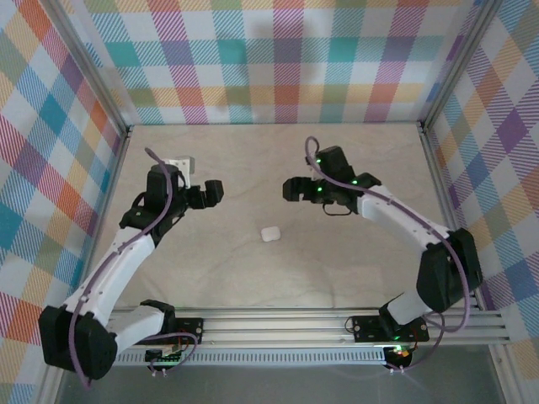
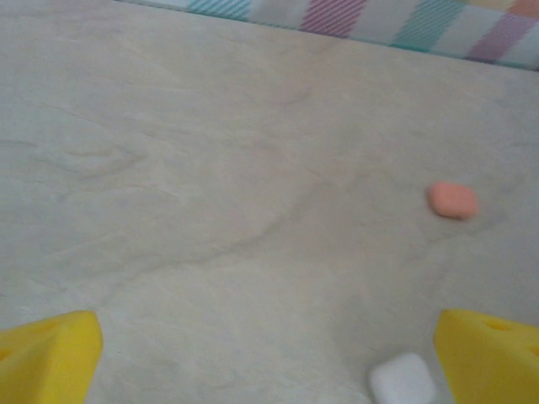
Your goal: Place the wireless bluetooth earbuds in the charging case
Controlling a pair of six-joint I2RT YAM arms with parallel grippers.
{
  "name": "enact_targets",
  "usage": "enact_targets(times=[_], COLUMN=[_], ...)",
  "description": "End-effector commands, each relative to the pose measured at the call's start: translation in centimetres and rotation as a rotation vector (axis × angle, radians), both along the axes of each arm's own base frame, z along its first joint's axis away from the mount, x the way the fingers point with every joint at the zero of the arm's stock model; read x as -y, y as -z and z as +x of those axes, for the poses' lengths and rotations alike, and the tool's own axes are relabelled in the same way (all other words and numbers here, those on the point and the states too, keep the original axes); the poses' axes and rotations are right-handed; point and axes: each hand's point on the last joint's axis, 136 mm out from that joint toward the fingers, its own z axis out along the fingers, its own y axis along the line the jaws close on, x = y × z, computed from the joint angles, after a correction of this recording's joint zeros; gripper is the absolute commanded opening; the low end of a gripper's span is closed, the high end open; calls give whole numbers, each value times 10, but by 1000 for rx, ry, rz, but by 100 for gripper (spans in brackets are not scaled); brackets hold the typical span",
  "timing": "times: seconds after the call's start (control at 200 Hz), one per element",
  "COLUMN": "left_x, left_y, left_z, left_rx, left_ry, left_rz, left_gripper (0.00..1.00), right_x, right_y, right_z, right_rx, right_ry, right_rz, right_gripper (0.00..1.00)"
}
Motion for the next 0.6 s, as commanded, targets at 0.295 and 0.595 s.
enact_targets(times=[0.295,0.595], left_x=[-30,-42], left_y=[97,135], left_z=[58,59], left_rx=[-32,20], left_ry=[-36,-41], left_rz=[313,339], left_gripper=[100,100], right_x=[171,202], right_y=[14,36], right_z=[63,53], right_rx=[484,519], right_ry=[428,432], right_rz=[-419,-432], right_gripper=[100,100])
